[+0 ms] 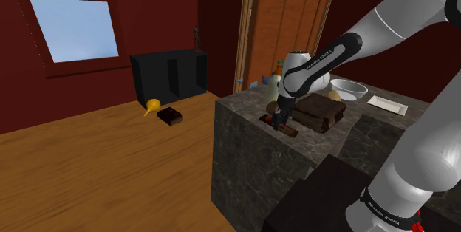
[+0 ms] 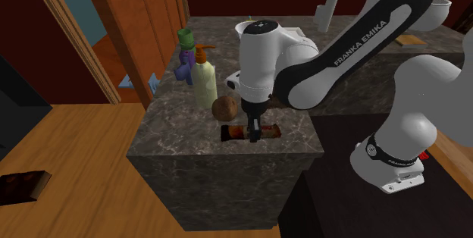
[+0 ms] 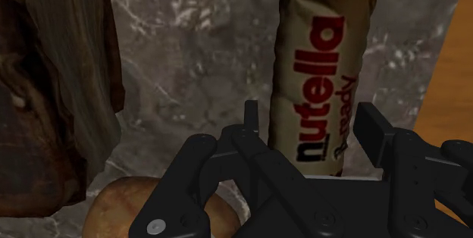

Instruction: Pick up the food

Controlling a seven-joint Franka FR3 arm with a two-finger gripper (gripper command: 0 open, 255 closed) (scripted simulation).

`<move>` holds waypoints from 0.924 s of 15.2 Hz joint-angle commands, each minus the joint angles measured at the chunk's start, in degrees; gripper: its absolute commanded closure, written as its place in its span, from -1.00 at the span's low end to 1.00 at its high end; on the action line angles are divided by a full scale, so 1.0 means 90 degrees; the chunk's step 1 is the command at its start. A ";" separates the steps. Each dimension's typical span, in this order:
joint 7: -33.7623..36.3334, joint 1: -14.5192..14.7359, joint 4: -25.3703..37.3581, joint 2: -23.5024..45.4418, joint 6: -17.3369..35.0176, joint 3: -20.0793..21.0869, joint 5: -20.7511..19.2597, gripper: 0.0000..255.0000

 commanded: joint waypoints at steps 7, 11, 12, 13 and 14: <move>0.0025 -0.0012 0.0104 -0.0290 -0.0399 0.0003 -0.0044 1.00; 0.0053 -0.0020 0.0218 -0.0574 -0.0795 0.0013 -0.0078 1.00; 0.0059 -0.0022 0.0250 -0.0640 -0.0893 0.0016 -0.0085 1.00; 0.0065 -0.0023 0.0284 -0.0705 -0.0992 0.0018 -0.0092 1.00; 0.0070 -0.0025 0.0319 -0.0768 -0.1090 0.0021 -0.0098 1.00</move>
